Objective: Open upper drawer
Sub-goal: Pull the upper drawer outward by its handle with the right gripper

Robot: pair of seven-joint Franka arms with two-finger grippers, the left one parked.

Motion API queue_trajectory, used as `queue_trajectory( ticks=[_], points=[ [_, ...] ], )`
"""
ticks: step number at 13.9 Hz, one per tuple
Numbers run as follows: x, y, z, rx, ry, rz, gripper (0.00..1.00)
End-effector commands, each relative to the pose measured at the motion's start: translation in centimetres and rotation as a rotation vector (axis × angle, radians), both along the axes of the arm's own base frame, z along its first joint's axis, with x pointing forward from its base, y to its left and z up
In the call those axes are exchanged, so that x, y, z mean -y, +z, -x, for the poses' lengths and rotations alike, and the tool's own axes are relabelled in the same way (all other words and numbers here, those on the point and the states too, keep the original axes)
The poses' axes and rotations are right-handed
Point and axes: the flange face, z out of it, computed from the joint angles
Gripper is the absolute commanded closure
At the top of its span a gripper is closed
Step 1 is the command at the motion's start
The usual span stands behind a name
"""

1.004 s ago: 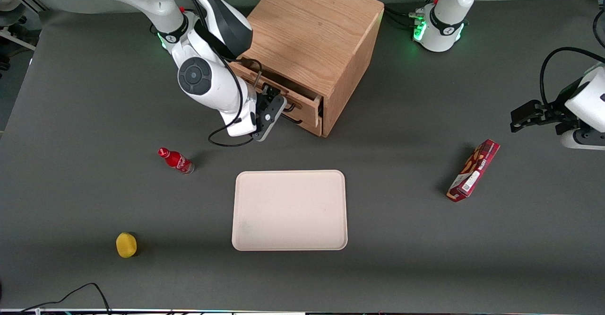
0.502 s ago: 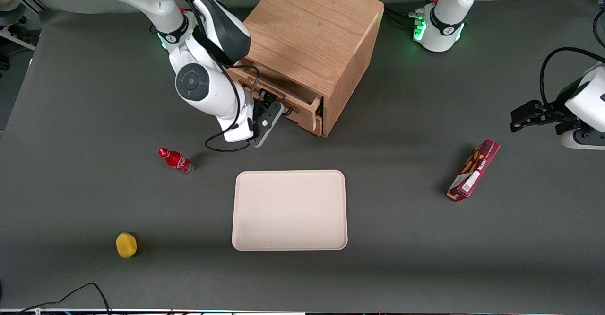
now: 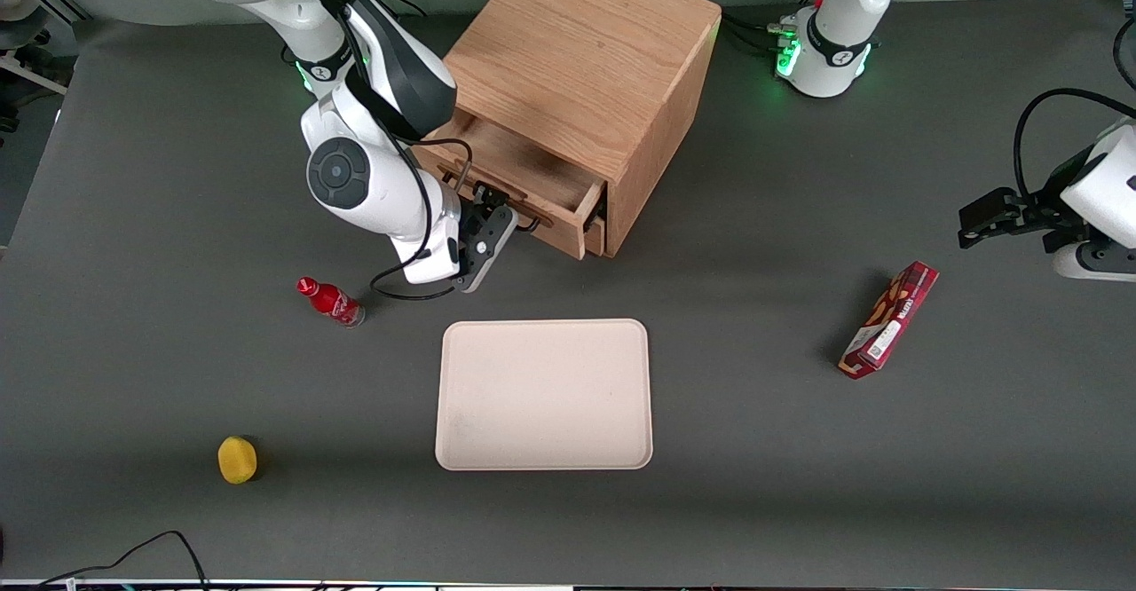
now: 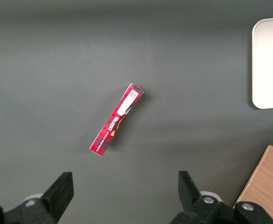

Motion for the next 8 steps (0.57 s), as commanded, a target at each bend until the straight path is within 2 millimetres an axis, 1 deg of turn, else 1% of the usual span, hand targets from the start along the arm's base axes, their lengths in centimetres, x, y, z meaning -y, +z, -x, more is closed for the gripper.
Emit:
queue_trajectory(
  ticks=[1,4,5,8],
  points=[
    [0.7,-0.1,-1.6,0.019,0.036,0.007,0.00],
    [1.7,-0.2,-2.6,0.034,0.048,0.014,0.00],
    [2.4,-0.4,-3.3,0.038,0.042,0.016,0.00],
    [2.8,-0.2,-3.9,0.032,0.071,0.029,0.00]
  ],
)
